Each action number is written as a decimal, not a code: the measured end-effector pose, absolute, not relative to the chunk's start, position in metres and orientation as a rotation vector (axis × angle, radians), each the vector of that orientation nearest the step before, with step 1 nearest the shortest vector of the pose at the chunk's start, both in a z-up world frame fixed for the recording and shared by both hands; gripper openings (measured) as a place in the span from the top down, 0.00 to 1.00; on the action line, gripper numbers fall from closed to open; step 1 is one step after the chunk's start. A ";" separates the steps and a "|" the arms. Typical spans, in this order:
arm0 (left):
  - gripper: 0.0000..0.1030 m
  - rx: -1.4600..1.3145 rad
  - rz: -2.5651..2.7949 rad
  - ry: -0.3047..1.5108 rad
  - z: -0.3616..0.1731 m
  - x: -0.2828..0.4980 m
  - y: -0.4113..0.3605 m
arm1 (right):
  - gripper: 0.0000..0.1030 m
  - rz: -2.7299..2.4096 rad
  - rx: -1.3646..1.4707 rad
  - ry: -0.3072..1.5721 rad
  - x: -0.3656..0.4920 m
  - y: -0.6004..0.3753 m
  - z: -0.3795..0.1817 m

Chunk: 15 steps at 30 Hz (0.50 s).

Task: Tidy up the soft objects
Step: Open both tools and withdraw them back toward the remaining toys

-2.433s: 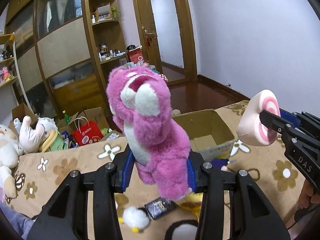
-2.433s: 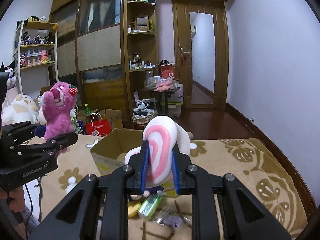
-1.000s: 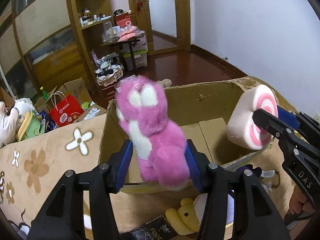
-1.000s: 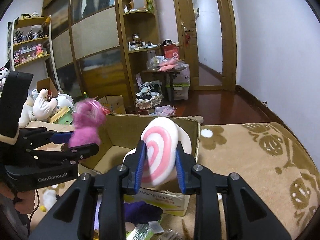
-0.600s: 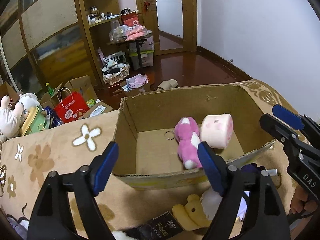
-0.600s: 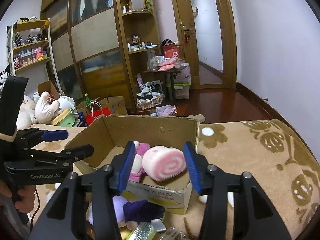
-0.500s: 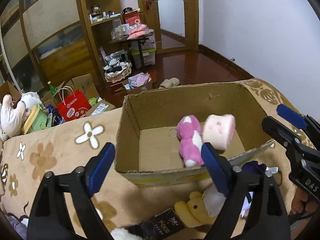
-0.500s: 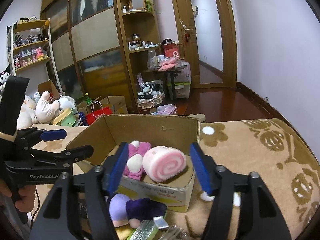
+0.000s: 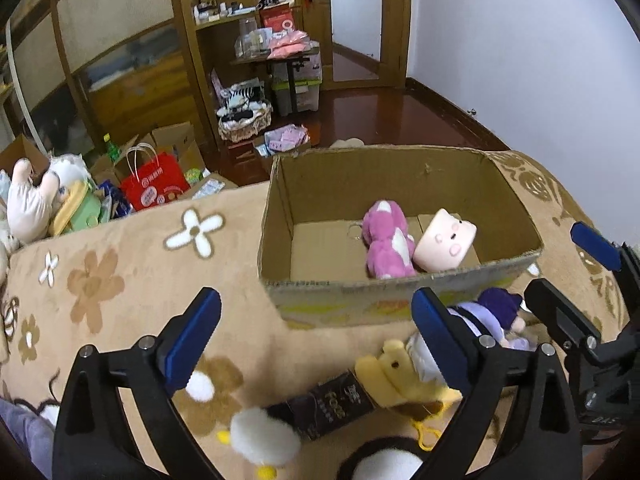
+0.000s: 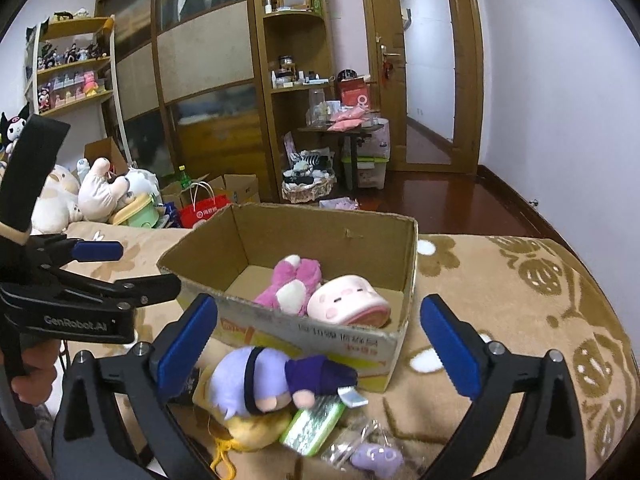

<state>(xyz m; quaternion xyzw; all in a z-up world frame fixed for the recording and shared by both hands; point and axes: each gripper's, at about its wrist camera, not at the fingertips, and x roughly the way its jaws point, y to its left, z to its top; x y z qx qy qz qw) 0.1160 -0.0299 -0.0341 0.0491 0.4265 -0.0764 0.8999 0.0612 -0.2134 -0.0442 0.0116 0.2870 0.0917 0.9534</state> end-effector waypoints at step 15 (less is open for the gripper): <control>0.07 0.055 -0.121 1.025 -0.049 0.083 -0.018 | 0.00 0.184 0.001 0.624 0.028 -0.212 -0.045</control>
